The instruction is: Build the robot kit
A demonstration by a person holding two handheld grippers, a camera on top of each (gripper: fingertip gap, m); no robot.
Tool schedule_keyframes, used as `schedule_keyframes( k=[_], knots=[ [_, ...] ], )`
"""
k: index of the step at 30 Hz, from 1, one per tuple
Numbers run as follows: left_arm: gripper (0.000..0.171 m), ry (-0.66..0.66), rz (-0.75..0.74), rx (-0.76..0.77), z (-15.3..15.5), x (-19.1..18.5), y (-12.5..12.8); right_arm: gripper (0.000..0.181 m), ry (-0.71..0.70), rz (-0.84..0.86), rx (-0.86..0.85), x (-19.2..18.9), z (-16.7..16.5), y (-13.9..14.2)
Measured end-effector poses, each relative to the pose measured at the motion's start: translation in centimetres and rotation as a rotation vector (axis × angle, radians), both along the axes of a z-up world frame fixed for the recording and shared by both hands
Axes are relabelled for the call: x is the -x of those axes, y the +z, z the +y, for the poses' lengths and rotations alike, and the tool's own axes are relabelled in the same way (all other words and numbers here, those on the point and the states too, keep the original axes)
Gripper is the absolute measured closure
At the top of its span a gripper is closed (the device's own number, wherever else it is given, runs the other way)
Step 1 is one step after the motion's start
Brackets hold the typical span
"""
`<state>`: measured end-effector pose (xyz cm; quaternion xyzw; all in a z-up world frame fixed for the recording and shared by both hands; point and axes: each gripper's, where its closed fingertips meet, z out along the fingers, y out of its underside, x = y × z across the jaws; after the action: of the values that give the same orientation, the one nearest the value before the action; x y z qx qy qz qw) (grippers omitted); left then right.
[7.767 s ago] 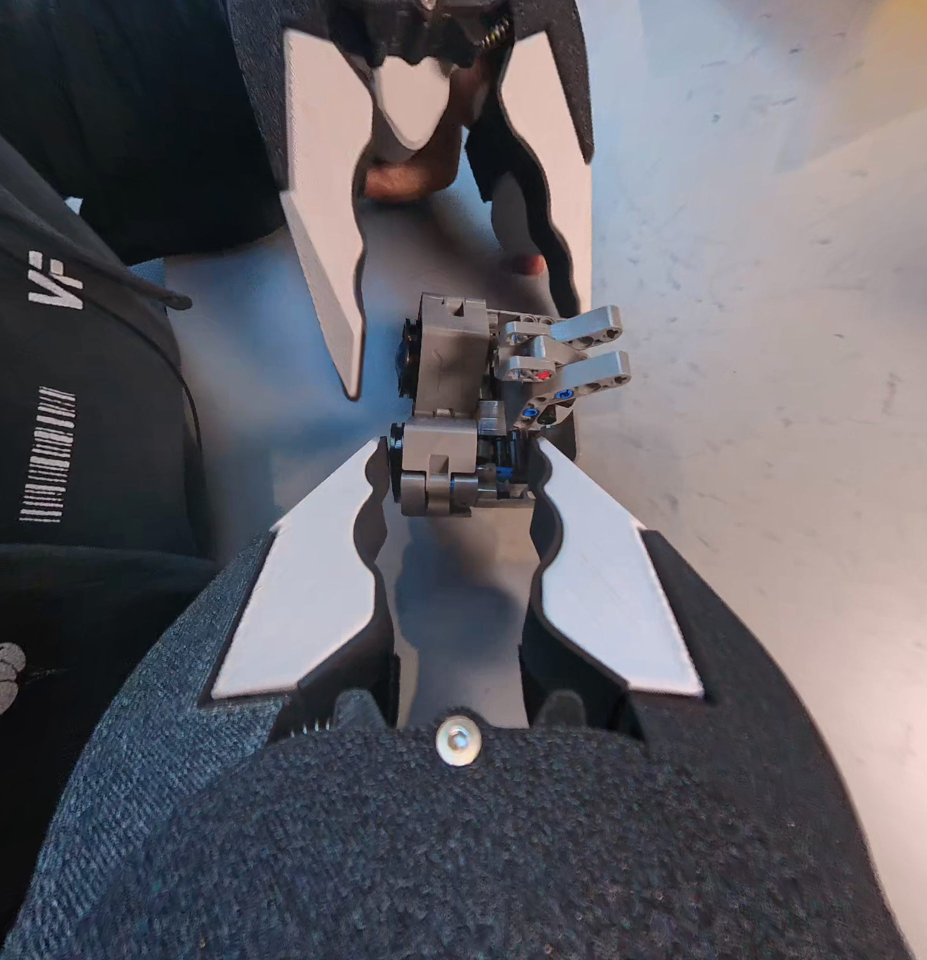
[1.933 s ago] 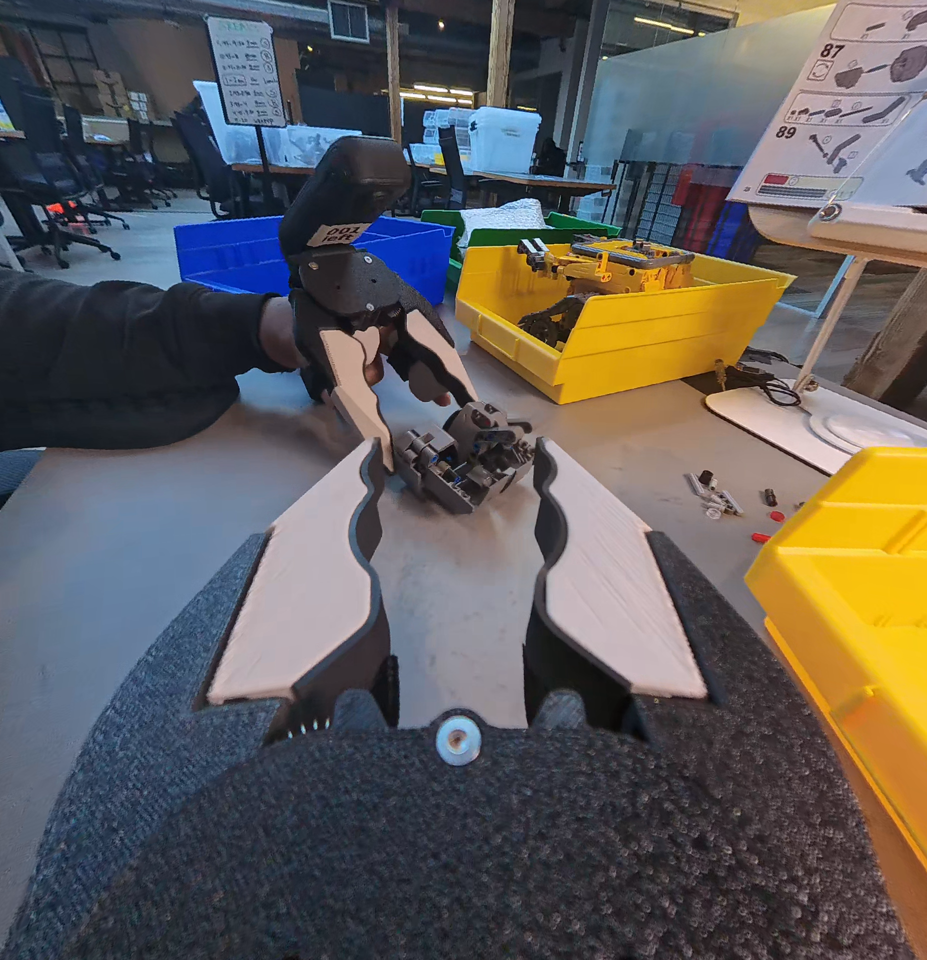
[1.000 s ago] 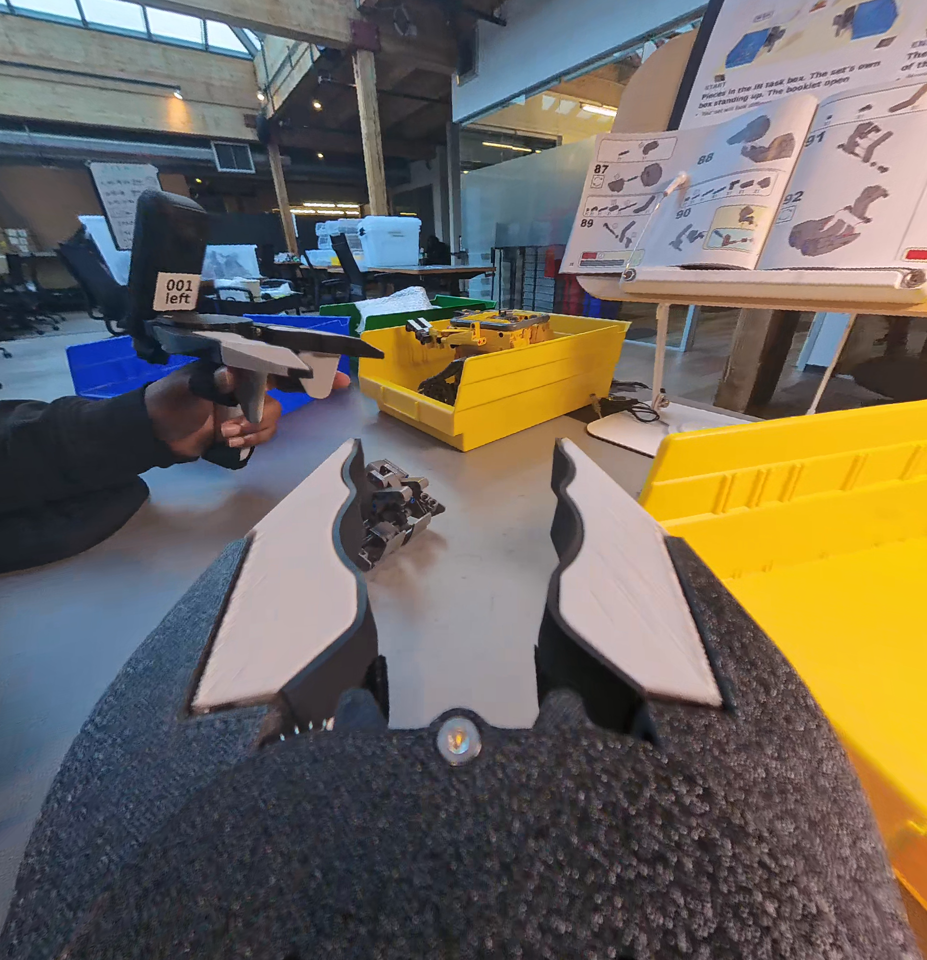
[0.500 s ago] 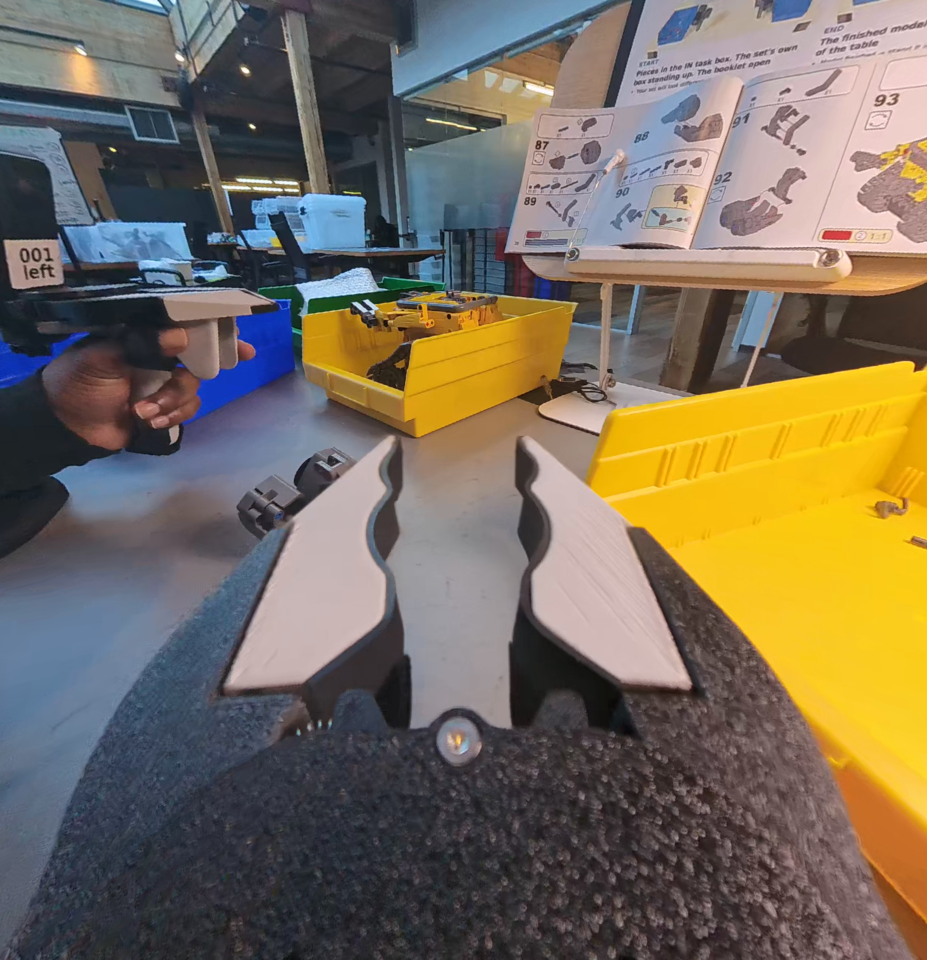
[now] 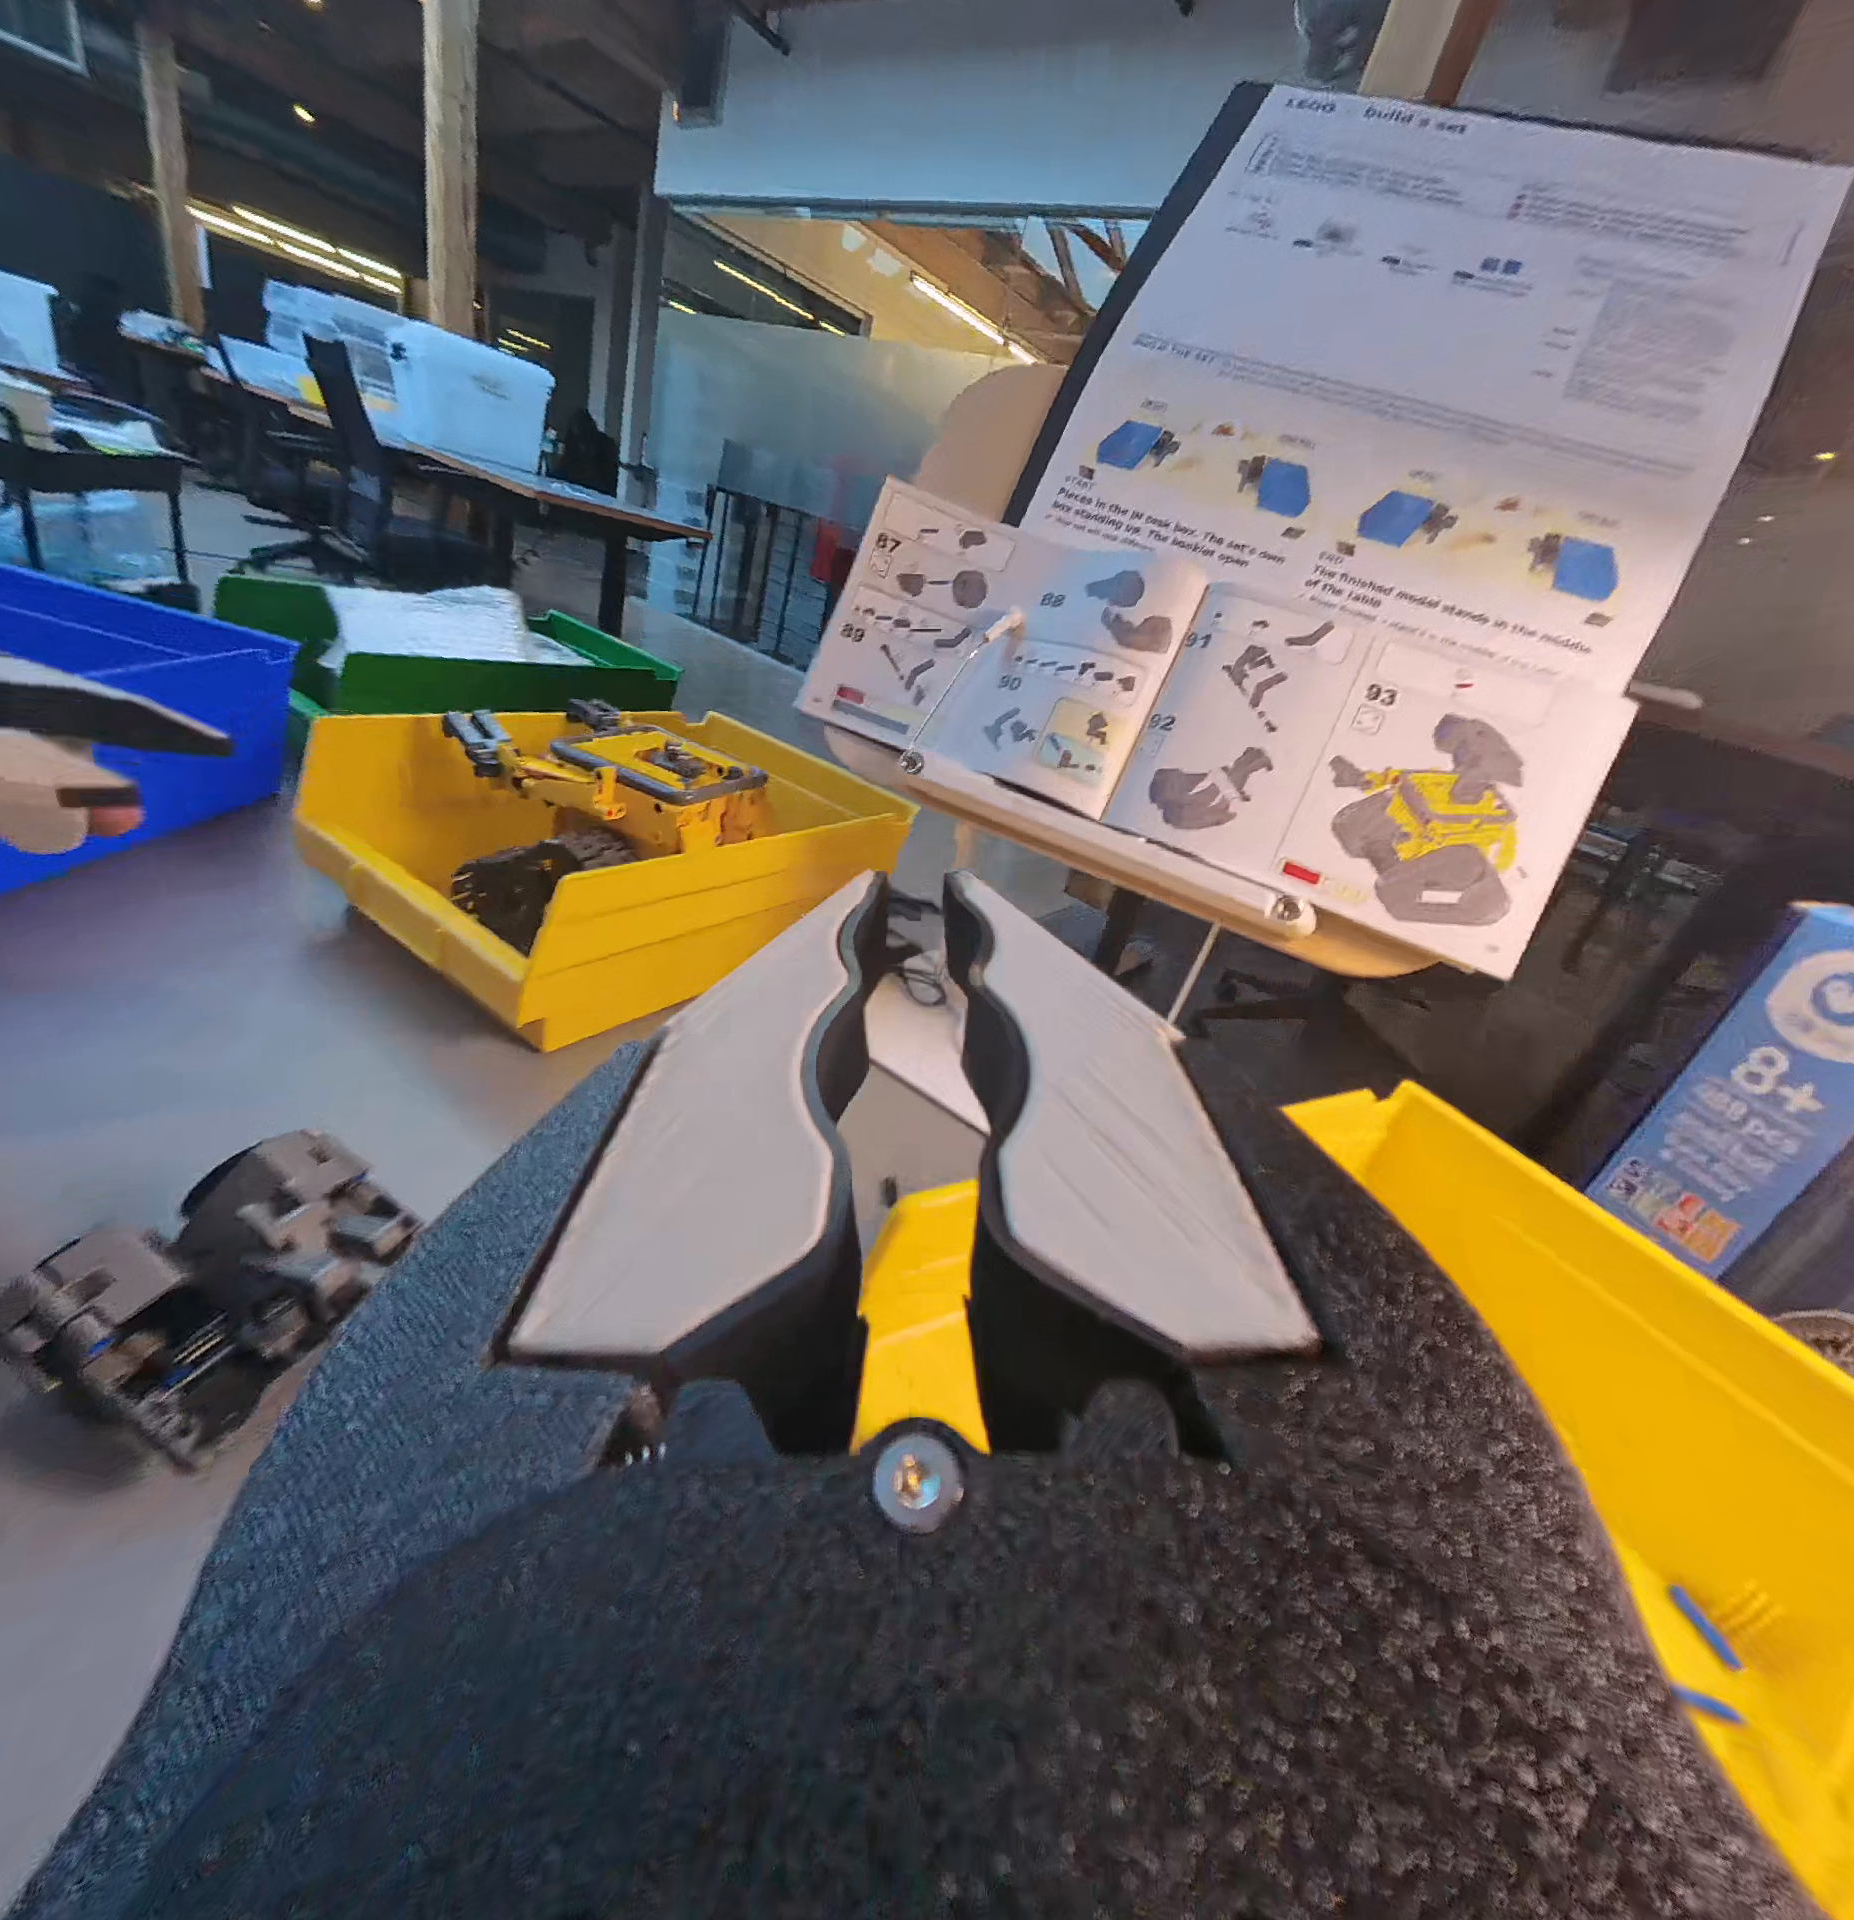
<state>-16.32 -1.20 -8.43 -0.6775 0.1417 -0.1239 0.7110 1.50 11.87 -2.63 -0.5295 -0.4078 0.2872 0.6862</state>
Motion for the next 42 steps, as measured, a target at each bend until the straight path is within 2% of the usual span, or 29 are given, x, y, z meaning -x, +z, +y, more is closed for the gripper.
schedule_keyframes(
  k=[3, 6, 9, 13, 18, 27, 42],
  knots=[
    [0.12, 0.011, 0.022, 0.015, 0.2, 0.1, -0.4, 0.169, -0.02, 0.035, -0.007, 1.6, 3.1, 2.3],
    [0.121, 0.025, 0.04, 0.025, 0.4, 0.2, -0.9, 0.168, -0.034, 0.064, 0.019, 3.4, 6.3, 3.2],
    [0.13, 0.016, 0.045, 0.031, 0.5, 0.0, -1.3, 0.164, -0.082, 0.025, 0.029, 5.2, 10.2, 2.7],
    [0.134, 0.0, 0.043, 0.044, 0.7, -0.4, -2.0, 0.163, -0.116, -0.025, 0.058, 7.0, 14.9, 1.6],
    [0.135, -0.01, 0.045, 0.063, 0.9, -0.8, -2.5, 0.163, -0.134, -0.106, 0.072, 8.9, 18.9, 0.2],
    [0.136, 0.016, 0.009, 0.112, 1.6, 0.2, -3.5, 0.165, -0.14, -0.19, 0.046, 10.8, 21.3, -0.5],
    [0.136, 0.026, 0.02, 0.137, 2.0, 0.2, -4.4, 0.164, -0.219, -0.171, 0.09, 6.5, 24.7, -0.2]
  ],
)
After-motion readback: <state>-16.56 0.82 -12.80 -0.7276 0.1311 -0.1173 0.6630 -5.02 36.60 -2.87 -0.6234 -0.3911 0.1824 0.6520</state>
